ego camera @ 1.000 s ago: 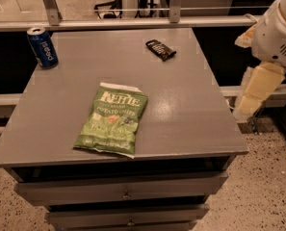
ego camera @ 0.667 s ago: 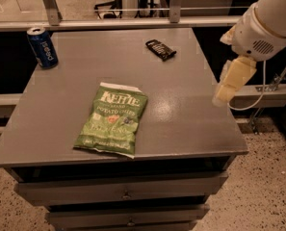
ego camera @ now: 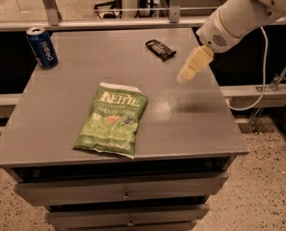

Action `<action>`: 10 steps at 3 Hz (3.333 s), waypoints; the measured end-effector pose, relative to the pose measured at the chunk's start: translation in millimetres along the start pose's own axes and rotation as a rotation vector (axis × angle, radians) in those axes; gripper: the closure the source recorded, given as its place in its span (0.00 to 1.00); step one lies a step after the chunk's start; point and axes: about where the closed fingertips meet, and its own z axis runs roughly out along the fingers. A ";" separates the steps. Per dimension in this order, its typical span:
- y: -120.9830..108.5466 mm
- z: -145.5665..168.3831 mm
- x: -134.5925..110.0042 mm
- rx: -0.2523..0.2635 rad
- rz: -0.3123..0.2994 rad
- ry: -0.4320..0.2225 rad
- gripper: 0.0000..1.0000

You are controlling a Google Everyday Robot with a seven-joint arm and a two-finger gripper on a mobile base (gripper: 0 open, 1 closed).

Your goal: Move rxbar chocolate near green jalapeno chip bag

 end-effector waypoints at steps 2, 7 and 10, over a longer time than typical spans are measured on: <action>-4.9 10.9 0.9 0.021 0.058 -0.046 0.00; -117.8 145.9 -38.3 0.089 0.355 -0.264 0.00; -129.7 155.7 -28.9 0.078 0.407 -0.301 0.52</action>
Offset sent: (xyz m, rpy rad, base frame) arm 0.0184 -0.0011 -0.0130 0.1258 -0.0354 -0.1087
